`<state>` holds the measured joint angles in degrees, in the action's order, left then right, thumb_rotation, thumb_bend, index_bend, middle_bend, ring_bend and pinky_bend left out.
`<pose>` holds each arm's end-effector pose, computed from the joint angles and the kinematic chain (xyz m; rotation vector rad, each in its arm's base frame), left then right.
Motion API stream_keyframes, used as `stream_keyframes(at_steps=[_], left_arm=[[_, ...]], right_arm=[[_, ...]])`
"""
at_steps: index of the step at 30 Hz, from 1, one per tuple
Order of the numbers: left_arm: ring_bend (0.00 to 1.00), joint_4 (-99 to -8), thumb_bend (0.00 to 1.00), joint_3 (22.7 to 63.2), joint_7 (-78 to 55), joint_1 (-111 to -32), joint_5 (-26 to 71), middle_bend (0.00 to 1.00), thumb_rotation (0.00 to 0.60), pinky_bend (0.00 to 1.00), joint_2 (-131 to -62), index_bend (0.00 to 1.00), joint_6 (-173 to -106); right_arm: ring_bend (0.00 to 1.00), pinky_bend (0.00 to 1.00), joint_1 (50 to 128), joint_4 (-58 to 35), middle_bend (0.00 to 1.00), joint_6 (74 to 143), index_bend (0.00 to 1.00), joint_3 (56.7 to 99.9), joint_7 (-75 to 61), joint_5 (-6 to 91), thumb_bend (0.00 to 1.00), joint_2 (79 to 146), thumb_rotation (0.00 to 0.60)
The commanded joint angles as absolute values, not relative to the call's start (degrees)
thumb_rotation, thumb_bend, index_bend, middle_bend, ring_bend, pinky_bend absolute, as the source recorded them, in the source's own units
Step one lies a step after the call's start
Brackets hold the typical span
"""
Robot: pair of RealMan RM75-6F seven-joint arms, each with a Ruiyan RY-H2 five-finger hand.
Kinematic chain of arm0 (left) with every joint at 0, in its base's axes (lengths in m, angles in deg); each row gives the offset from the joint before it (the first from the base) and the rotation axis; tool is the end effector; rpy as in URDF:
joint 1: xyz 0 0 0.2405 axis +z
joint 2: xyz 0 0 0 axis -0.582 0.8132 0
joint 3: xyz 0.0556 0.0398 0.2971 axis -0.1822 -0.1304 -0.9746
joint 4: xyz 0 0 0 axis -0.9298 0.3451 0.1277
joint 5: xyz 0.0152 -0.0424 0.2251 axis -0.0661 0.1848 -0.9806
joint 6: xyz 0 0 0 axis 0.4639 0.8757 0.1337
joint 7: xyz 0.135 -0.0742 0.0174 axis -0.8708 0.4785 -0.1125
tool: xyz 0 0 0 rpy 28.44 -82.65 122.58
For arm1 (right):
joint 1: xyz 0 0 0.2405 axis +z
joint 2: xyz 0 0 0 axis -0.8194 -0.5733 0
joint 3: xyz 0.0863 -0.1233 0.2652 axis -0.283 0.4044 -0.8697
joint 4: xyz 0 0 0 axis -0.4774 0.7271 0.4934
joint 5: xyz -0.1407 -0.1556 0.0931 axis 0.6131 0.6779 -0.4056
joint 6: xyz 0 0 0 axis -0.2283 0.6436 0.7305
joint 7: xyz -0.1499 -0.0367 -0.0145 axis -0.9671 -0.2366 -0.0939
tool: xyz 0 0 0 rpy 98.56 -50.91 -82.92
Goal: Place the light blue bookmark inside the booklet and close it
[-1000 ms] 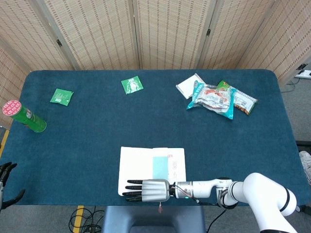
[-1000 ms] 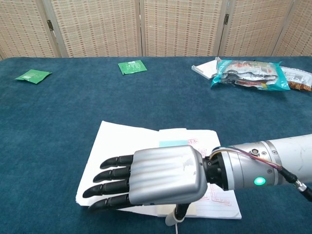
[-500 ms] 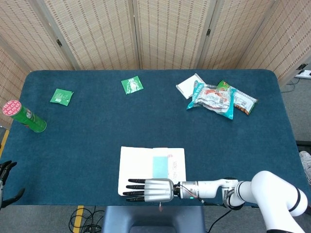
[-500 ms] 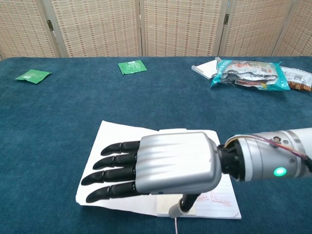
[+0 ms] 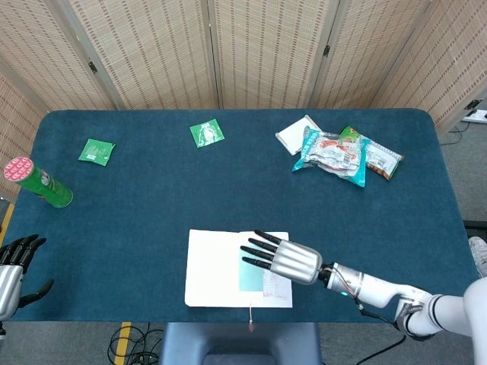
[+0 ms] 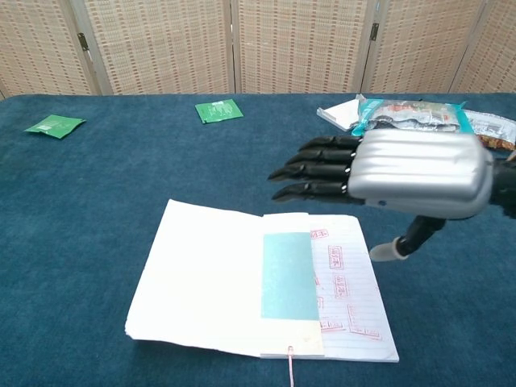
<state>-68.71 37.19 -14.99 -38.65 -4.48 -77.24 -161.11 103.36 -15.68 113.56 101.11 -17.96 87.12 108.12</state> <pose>-0.3787 0.1852 0.1684 -1.4309 -0.7962 -0.8026 -0.1941 -0.3269 -0.0009 2.4559 -0.0746 0.9956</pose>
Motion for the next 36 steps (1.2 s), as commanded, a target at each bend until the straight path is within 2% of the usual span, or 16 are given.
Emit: stream_keyframes(at_steps=[1, 14, 28, 36], left_arm=[[0.15, -67.8, 0.27, 37.5, -14.6, -39.9, -5.3, 0.16, 0.600, 0.20, -78.0, 0.19, -160.3], [0.15, -62.6, 0.27, 37.4, -12.6, -45.9, -11.0, 0.16, 0.600, 0.20, -82.0, 0.19, -157.6], [0.15, -58.4, 0.27, 36.0, -12.5, -51.4, -15.9, 0.16, 0.600, 0.20, -87.5, 0.18, -155.4], [0.15, -55.4, 0.25, 34.4, -11.0, -56.2, -20.8, 0.16, 0.600, 0.20, -90.8, 0.16, -153.3]], right_arm=[[0.00, 0.00, 99.0, -19.0, 0.00, 115.3, 0.00, 100.7, -20.6, 82.9, 0.12, 104.0, 0.600], [0.00, 0.00, 83.6, -23.2, 0.00, 127.3, 0.00, 98.2, -25.8, 73.9, 0.12, 97.4, 0.600], [0.00, 0.00, 69.6, -27.2, 0.00, 135.2, 0.00, 96.7, -25.2, 66.6, 0.12, 93.7, 0.600], [0.00, 0.00, 66.5, -25.5, 0.00, 136.7, 0.00, 95.2, -22.9, 67.6, 0.12, 94.0, 0.600]])
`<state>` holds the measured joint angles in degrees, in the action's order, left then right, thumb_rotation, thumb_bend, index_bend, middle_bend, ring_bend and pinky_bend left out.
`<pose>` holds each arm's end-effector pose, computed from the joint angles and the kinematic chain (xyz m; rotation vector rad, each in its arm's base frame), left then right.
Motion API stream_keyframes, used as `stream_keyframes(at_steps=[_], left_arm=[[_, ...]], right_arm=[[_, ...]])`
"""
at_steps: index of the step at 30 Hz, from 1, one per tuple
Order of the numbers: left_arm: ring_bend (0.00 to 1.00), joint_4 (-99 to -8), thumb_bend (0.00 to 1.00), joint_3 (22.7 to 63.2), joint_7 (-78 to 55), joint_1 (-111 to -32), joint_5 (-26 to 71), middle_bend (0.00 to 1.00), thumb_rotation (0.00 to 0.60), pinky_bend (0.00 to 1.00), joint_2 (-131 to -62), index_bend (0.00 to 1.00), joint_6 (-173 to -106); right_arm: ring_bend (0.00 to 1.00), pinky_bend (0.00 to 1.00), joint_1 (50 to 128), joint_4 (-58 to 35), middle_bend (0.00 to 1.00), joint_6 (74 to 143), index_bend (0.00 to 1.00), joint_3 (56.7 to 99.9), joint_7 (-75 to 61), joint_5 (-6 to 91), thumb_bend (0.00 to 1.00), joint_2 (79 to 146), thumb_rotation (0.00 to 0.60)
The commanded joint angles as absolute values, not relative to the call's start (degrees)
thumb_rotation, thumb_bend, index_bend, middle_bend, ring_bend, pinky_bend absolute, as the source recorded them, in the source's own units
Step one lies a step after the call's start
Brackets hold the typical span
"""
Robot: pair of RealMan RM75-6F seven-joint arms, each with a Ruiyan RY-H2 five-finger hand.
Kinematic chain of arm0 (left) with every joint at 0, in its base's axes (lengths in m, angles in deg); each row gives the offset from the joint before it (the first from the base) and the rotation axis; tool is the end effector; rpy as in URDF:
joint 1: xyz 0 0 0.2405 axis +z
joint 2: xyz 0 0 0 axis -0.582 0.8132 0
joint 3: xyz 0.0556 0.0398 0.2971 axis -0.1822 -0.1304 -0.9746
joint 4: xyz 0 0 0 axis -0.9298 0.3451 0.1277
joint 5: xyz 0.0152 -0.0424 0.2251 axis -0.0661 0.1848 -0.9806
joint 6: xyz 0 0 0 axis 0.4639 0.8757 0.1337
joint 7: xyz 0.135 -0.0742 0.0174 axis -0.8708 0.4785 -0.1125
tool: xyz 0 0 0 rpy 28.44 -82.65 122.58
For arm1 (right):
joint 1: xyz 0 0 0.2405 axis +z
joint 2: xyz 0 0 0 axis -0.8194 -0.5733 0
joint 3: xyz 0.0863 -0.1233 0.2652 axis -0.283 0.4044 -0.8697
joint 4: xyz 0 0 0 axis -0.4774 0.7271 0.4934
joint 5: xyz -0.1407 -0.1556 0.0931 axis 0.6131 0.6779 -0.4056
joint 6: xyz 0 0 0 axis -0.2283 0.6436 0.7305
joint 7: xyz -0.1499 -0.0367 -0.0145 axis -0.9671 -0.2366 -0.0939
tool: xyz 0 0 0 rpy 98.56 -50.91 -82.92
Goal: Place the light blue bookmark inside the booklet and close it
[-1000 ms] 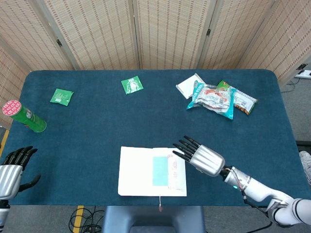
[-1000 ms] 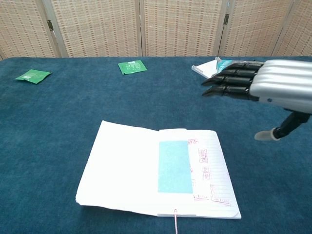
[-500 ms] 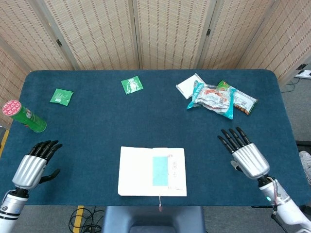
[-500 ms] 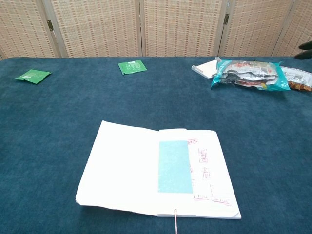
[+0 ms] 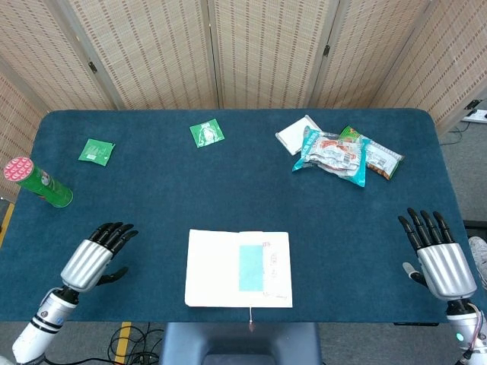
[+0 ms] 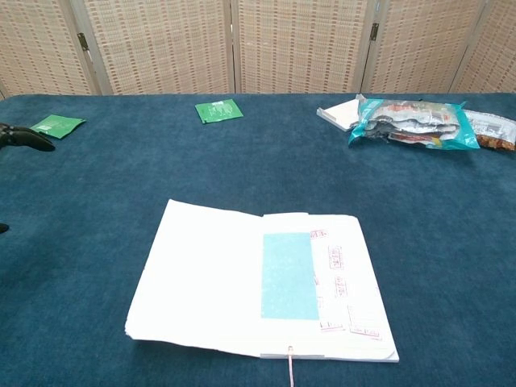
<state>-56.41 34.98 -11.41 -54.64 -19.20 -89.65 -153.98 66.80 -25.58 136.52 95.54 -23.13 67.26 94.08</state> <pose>-0.3169 0.2675 0.0656 -1.8786 -0.6221 -1.0356 -0.3554 -0.2032 0.1597 1.5774 -0.5814 0.7420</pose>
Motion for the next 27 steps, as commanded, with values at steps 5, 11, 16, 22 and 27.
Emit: stream_keyframes(at_steps=[5, 11, 16, 22, 27], left_arm=[[0.15, -51.5, 0.25, 34.0, -12.3, -59.3, -23.4, 0.16, 0.600, 0.20, -94.4, 0.14, -152.3], [0.15, -47.5, 0.25, 34.0, -13.1, -61.9, -23.8, 0.15, 0.600, 0.20, -98.2, 0.13, -151.0], [0.15, -45.3, 0.25, 33.4, -17.4, -63.1, -24.4, 0.14, 0.600, 0.20, -100.9, 0.13, -150.2], [0.15, -43.7, 0.25, 32.9, -17.7, -65.3, -23.6, 0.14, 0.600, 0.20, -104.2, 0.12, -147.4], [0.15, -42.1, 0.25, 32.9, -17.7, -66.8, -23.1, 0.14, 0.600, 0.20, -107.0, 0.11, -146.5]], right_arm=[[0.00, 0.00, 65.7, -25.2, 0.00, 136.8, 0.00, 94.0, -21.7, 68.6, 0.12, 93.8, 0.600], [0.00, 0.00, 65.0, -24.9, 0.00, 136.5, 0.00, 93.0, -20.7, 69.8, 0.12, 93.9, 0.600], [0.00, 0.00, 64.3, -24.5, 0.00, 136.5, 0.00, 92.2, -20.0, 70.4, 0.12, 93.8, 0.600], [0.00, 0.00, 63.6, -23.9, 0.00, 136.5, 0.00, 91.3, -18.6, 70.9, 0.12, 93.6, 0.600], [0.00, 0.00, 63.0, -23.3, 0.00, 136.8, 0.00, 90.5, -17.4, 71.3, 0.12, 93.6, 0.600]])
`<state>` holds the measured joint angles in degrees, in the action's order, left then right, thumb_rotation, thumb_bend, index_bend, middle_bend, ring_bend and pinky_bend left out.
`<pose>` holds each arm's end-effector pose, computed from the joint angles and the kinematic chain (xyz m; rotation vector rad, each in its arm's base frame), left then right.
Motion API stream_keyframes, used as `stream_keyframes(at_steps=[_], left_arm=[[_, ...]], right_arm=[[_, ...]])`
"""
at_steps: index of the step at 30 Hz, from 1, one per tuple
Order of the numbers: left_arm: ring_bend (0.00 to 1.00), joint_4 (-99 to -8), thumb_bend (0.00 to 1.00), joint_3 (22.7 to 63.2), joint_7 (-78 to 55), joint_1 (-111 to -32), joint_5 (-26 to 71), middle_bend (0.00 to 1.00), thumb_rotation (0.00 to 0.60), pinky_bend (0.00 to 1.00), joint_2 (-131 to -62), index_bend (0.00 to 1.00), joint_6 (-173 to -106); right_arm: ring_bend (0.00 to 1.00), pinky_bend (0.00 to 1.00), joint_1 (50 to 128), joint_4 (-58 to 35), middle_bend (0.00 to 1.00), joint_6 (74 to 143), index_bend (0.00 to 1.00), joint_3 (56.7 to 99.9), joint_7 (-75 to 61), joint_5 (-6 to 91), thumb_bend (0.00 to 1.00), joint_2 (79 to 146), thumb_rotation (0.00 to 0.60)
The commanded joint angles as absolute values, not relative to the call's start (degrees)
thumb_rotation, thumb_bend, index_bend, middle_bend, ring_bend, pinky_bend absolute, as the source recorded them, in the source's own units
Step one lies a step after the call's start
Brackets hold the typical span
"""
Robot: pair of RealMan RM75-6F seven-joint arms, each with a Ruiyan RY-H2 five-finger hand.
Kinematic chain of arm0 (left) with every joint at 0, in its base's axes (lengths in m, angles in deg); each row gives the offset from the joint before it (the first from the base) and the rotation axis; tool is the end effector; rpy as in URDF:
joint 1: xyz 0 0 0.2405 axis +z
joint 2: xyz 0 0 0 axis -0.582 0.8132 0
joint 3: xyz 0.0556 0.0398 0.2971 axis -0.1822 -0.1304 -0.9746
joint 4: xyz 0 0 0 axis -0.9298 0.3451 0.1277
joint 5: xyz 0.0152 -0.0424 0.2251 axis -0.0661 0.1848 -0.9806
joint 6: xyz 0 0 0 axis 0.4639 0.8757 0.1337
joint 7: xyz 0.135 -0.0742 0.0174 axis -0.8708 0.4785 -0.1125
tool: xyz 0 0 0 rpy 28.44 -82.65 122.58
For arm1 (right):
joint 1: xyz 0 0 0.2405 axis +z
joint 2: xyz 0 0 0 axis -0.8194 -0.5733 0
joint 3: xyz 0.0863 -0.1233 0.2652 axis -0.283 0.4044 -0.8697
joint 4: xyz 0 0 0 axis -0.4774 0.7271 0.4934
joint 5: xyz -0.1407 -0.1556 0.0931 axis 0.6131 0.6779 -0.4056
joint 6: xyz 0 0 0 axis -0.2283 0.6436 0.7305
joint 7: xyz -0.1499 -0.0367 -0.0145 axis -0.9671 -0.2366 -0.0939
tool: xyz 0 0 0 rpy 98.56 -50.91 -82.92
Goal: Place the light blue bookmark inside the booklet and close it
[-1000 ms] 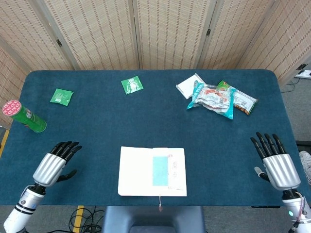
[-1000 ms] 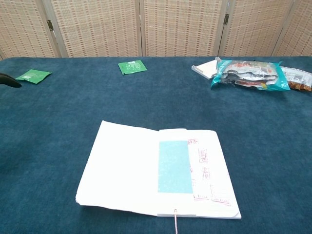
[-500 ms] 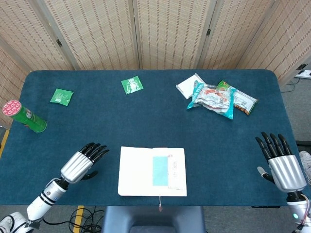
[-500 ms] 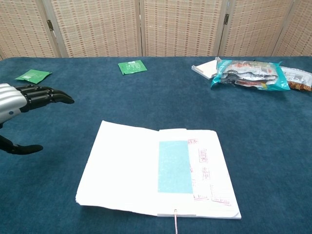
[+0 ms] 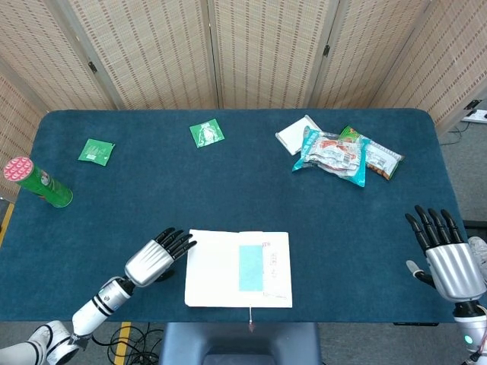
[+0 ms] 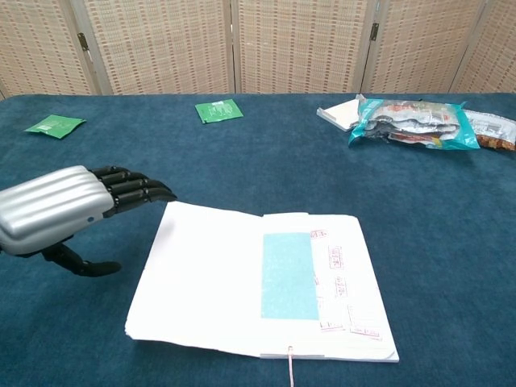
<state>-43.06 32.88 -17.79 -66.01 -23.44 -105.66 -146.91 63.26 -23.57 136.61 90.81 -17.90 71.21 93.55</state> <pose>-0.2628 0.3075 -0.0487 -2.1504 -0.3698 -1.0224 -0.3578 -0.1991 0.1723 1.5413 -0.5831 0.8232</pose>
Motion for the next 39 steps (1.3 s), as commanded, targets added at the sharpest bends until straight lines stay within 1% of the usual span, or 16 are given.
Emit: stream_keyframes(at_steps=[1, 8, 15, 19, 24, 29, 34, 39], left_arm=[[0.15, -41.6, 0.25, 32.9, -17.6, -67.1, -23.0, 0.14, 0.600, 0.20, -107.9, 0.11, -146.5], [0.15, -40.8, 0.25, 33.0, -15.6, -68.4, -21.8, 0.14, 0.600, 0.20, -111.3, 0.10, -146.6], [0.15, -44.9, 0.25, 33.7, -8.6, -70.0, -19.7, 0.14, 0.600, 0.20, -111.5, 0.10, -146.1], [0.13, -47.6, 0.25, 35.5, -7.9, -71.2, -18.6, 0.14, 0.600, 0.20, -111.1, 0.10, -146.7], [0.10, -53.2, 0.25, 38.2, -7.0, -73.0, -16.8, 0.13, 0.600, 0.20, -110.0, 0.10, -146.5], [0.06, -57.8, 0.25, 41.6, -7.6, -75.3, -14.6, 0.12, 0.600, 0.20, -111.2, 0.09, -145.6], [0.00, -61.0, 0.25, 43.9, -9.3, -77.7, -11.7, 0.07, 0.600, 0.20, -113.3, 0.05, -142.7], [0.00, -62.5, 0.25, 45.1, -11.8, -79.9, -9.0, 0.01, 0.600, 0.20, -116.5, 0.00, -139.6]], right_arm=[[0.00, 0.00, 62.8, -23.1, 0.00, 136.7, 0.00, 90.4, -17.1, 71.3, 0.12, 93.7, 0.600], [0.00, 0.00, 61.8, -22.3, 0.00, 136.9, 0.00, 89.8, -15.7, 71.3, 0.12, 93.8, 0.600], [0.00, 0.00, 60.8, -21.8, 0.00, 137.5, 0.00, 89.2, -14.5, 71.5, 0.12, 94.0, 0.600], [0.00, 0.00, 60.3, -21.6, 0.00, 137.9, 0.00, 88.8, -14.0, 71.6, 0.12, 93.9, 0.600], [0.00, 0.00, 60.0, -21.4, 0.00, 138.4, 0.00, 88.1, -13.3, 72.0, 0.12, 93.9, 0.600], [0.00, 0.00, 60.2, -21.8, 0.00, 138.5, 0.00, 87.3, -13.1, 72.5, 0.12, 93.2, 0.600], [0.00, 0.00, 60.2, -22.6, 0.00, 138.5, 0.00, 86.9, -13.0, 72.9, 0.11, 92.3, 0.600], [0.00, 0.00, 60.3, -22.7, 0.00, 137.9, 0.00, 86.7, -12.6, 73.1, 0.10, 92.3, 0.600]])
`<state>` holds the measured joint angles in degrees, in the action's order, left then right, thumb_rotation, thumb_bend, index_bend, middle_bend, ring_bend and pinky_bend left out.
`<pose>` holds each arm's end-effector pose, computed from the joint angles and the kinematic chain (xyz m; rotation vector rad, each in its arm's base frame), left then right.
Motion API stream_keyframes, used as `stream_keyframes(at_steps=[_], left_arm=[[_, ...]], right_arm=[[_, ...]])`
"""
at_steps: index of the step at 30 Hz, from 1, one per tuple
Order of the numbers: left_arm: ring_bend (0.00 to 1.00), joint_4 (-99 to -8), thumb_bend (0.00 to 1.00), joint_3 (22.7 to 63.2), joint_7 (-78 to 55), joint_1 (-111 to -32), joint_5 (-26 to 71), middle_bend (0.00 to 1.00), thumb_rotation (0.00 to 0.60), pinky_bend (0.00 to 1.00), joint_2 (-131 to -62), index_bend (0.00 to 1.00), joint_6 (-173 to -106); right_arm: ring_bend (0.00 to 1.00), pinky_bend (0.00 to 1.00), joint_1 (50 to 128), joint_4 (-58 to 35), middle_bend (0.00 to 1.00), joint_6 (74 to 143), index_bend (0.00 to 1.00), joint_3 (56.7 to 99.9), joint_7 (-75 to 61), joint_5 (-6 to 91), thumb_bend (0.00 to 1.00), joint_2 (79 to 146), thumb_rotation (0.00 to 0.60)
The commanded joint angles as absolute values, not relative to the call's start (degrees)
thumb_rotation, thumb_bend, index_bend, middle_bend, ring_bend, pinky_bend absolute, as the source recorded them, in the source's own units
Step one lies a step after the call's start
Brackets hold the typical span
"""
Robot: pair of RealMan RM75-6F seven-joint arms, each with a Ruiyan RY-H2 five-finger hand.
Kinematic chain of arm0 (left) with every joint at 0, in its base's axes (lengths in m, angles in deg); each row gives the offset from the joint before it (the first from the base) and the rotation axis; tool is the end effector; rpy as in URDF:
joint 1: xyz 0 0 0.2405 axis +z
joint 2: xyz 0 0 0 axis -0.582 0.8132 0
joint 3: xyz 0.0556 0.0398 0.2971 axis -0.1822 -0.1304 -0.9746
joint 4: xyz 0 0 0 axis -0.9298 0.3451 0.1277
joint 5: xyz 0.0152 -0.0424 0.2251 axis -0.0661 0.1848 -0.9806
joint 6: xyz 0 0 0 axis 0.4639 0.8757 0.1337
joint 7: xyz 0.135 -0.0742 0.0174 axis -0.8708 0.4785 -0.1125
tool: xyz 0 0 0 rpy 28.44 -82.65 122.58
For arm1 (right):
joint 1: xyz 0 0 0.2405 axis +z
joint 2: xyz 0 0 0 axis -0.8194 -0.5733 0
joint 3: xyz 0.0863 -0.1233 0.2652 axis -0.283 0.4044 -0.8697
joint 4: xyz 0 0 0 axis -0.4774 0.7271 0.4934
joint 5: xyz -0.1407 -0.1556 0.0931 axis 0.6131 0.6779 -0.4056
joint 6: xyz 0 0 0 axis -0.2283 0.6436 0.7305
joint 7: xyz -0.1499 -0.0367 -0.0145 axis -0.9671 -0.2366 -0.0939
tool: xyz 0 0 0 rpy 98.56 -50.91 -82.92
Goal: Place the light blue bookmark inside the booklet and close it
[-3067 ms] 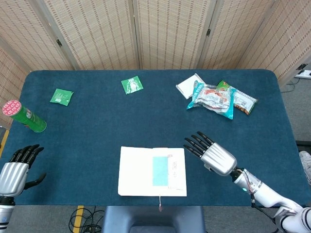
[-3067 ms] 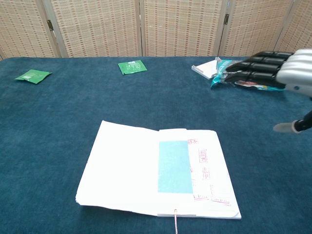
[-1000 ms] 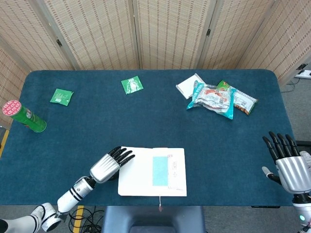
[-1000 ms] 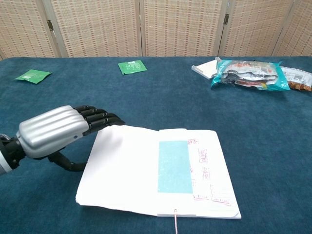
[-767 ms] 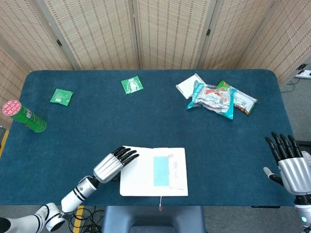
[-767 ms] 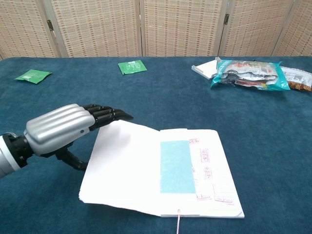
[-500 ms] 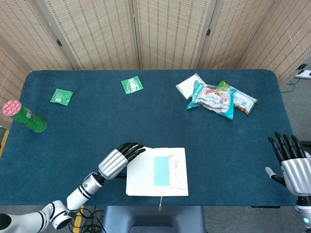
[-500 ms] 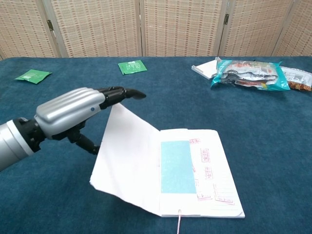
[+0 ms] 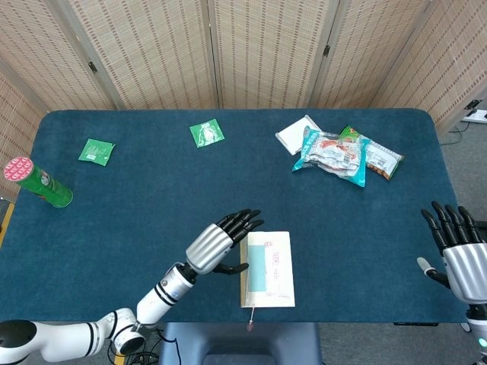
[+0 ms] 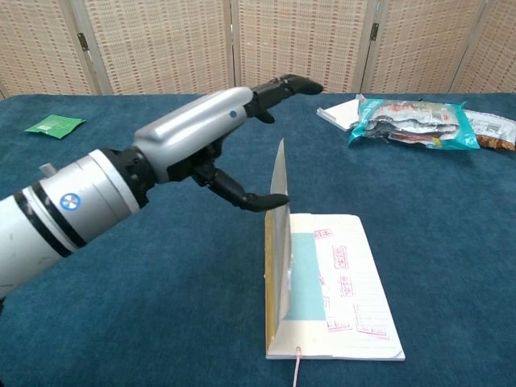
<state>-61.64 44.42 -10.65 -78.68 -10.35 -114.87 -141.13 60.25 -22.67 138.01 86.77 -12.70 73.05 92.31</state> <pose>-0.0757 0.3284 -0.0870 -2.0092 -0.8738 -1.5941 -0.3596 -0.1947 0.1926 1.4782 -0.5851 0.8981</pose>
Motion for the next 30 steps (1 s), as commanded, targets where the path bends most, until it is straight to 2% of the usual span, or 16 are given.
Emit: stream_keyframes(at_steps=[1, 13, 17, 21, 30], left_arm=[[0.00, -62.7, 0.25, 45.0, -12.5, -80.4, -8.7, 0.00, 0.600, 0.20, -117.5, 0.00, -138.9], [0.00, -55.4, 0.25, 43.4, -20.5, -84.2, -5.5, 0.00, 0.600, 0.20, -127.9, 0.00, -132.9], [0.00, -53.8, 0.25, 42.4, -21.9, -84.1, -5.4, 0.00, 0.600, 0.20, -128.2, 0.00, -132.7], [0.00, -55.4, 0.25, 42.5, -20.7, -82.4, -4.9, 0.00, 0.600, 0.20, -125.3, 0.00, -135.0], [0.00, -63.2, 0.25, 43.3, -18.9, -76.1, -2.5, 0.00, 0.600, 0.20, -110.7, 0.00, -141.5]], right_arm=[[0.00, 0.00, 60.3, -22.8, 0.00, 137.9, 0.00, 86.6, -12.6, 73.2, 0.10, 92.3, 0.600], [0.00, 0.00, 59.7, -23.1, 0.00, 138.3, 0.00, 86.2, -12.0, 73.5, 0.10, 92.0, 0.600], [0.00, 0.00, 59.7, -23.0, 0.00, 137.8, 0.00, 86.2, -11.7, 73.3, 0.10, 92.0, 0.600], [0.00, 0.00, 59.9, -23.1, 0.00, 136.7, 0.00, 86.4, -11.6, 73.2, 0.10, 91.6, 0.600], [0.00, 0.00, 60.4, -22.8, 0.00, 135.1, 0.00, 86.6, -10.9, 73.5, 0.10, 92.0, 0.600]])
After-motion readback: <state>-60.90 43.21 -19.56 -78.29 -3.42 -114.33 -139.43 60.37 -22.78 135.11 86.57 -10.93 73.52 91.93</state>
